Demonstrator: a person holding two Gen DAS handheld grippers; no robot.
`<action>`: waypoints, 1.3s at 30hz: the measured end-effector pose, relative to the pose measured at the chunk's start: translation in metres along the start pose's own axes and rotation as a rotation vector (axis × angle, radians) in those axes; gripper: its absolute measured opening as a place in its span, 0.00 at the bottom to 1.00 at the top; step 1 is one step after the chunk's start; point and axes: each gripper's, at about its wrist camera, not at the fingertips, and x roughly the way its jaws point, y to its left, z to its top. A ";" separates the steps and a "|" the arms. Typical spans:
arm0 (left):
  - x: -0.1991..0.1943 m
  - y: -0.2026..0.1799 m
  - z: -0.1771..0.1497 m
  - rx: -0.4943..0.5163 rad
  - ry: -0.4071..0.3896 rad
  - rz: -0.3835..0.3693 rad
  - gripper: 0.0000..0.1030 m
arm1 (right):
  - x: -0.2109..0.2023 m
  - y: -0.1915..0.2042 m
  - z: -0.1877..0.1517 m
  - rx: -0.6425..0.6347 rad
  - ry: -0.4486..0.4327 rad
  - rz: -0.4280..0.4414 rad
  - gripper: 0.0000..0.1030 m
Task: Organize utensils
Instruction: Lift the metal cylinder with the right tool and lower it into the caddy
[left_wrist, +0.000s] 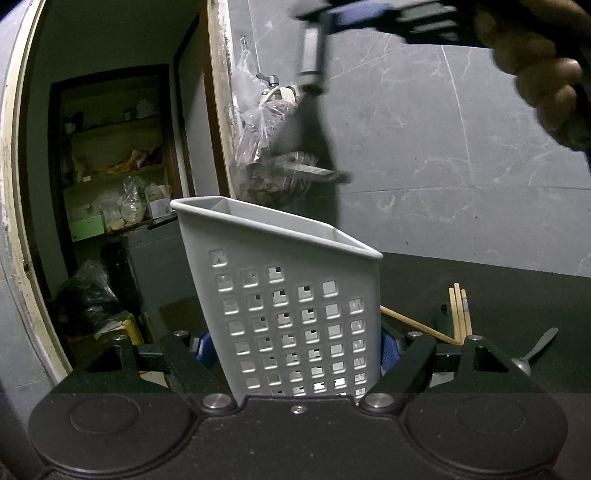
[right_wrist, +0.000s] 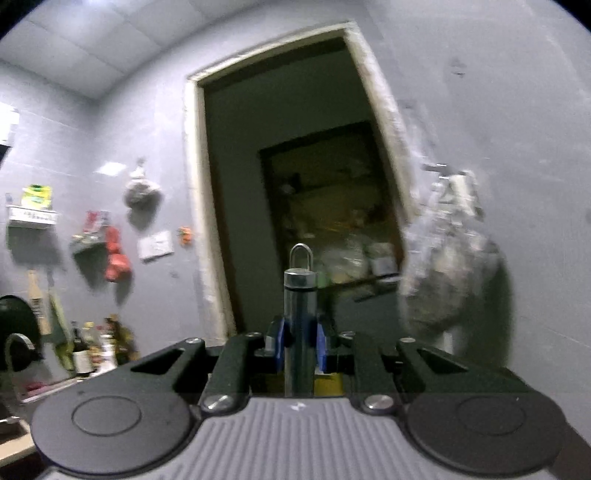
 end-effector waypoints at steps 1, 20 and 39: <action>0.000 0.000 0.000 -0.001 0.000 0.001 0.78 | 0.006 0.004 0.000 -0.003 0.007 0.023 0.19; -0.004 -0.001 -0.006 0.001 -0.005 0.000 0.78 | 0.051 0.021 -0.088 -0.073 0.301 0.058 0.19; -0.004 -0.001 -0.007 0.005 -0.006 0.005 0.78 | 0.048 0.027 -0.110 -0.116 0.369 0.024 0.26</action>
